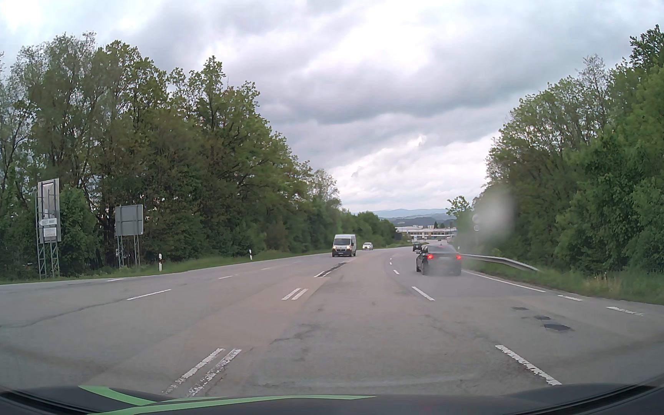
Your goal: Follow the waypoints while adhering to traffic rules and regulations
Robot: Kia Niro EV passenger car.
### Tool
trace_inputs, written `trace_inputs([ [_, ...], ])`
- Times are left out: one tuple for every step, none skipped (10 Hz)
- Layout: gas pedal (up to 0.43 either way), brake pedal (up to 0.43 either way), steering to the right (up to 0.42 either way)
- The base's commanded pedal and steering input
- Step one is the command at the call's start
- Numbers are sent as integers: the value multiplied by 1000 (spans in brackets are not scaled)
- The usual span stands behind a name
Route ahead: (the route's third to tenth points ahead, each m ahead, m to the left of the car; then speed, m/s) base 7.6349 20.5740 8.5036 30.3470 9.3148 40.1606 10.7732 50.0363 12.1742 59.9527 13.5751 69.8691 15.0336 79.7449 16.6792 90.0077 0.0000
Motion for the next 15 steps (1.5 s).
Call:
trace_inputs([
  [0, 262, 4],
  [0, 268, 4],
  [0, 262, 4],
  [0, 262, 4],
  [0, 262, 4],
  [0, 262, 4],
  [0, 262, 4],
  [0, 268, 4],
  [0, 262, 4],
  [0, 262, 4],
  [0, 262, 4],
  [0, 268, 4],
  [0, 268, 4],
  [0, 262, 4],
  [0, 262, 4],
])
